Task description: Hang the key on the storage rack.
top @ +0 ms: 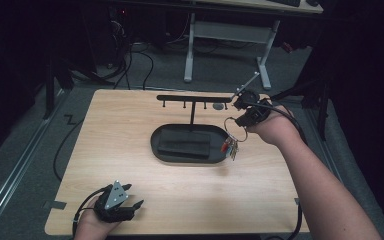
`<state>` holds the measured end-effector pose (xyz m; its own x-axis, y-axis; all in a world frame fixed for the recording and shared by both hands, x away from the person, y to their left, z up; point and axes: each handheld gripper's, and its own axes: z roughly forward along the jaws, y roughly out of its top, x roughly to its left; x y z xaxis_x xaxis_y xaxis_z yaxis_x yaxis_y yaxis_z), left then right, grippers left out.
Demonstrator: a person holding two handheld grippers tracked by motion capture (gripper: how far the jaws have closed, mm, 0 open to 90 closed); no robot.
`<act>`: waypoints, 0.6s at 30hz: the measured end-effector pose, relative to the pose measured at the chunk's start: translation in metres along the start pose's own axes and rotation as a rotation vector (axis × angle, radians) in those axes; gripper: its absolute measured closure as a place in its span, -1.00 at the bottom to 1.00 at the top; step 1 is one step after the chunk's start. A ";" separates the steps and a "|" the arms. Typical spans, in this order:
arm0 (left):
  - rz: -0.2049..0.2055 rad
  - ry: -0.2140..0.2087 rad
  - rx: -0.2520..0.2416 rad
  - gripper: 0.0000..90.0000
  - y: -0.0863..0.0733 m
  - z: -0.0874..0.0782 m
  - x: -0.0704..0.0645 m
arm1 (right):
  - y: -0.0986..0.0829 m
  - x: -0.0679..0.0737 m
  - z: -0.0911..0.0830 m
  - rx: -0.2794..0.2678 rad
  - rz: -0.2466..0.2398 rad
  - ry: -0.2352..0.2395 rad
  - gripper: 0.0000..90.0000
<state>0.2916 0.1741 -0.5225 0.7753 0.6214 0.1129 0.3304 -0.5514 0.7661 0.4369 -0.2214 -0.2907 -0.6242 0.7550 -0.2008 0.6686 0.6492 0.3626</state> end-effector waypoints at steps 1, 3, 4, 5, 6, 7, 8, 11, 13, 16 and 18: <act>-0.005 0.006 -0.007 -0.28 -0.001 0.000 0.000 | 0.002 0.000 0.002 0.000 -0.005 0.004 0.95; -0.008 0.007 -0.001 -0.28 -0.002 -0.002 0.000 | 0.006 0.001 0.005 0.001 -0.012 -0.001 0.95; -0.009 0.011 -0.004 -0.28 -0.003 -0.003 -0.001 | 0.008 0.002 0.006 0.003 -0.017 -0.003 0.95; -0.010 0.012 0.000 -0.28 -0.003 -0.004 -0.001 | 0.010 0.001 0.008 0.001 -0.018 -0.002 0.95; -0.011 0.014 -0.002 -0.28 -0.004 -0.005 -0.001 | 0.011 0.001 0.009 -0.001 -0.015 -0.001 0.95; -0.013 0.017 -0.004 -0.28 -0.004 -0.006 -0.001 | 0.013 0.000 0.010 -0.004 -0.014 0.000 0.95; -0.014 0.021 -0.001 -0.28 -0.005 -0.007 -0.001 | 0.014 -0.001 0.011 -0.008 -0.013 0.001 0.95; -0.019 0.028 0.001 -0.28 -0.007 -0.009 0.000 | 0.017 -0.006 0.012 -0.012 0.001 -0.004 0.95; -0.023 0.034 0.004 -0.28 -0.008 -0.011 0.000 | 0.020 -0.008 0.012 -0.016 0.015 -0.008 0.95; -0.026 0.037 0.001 -0.28 -0.009 -0.012 0.000 | 0.024 -0.013 0.012 -0.028 0.024 -0.010 0.95; -0.026 0.036 0.003 -0.28 -0.010 -0.012 0.001 | 0.026 -0.015 0.012 -0.027 0.032 -0.015 0.95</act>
<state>0.2824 0.1864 -0.5222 0.7465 0.6552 0.1160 0.3516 -0.5365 0.7672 0.4688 -0.2145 -0.2889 -0.5962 0.7768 -0.2026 0.6767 0.6221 0.3939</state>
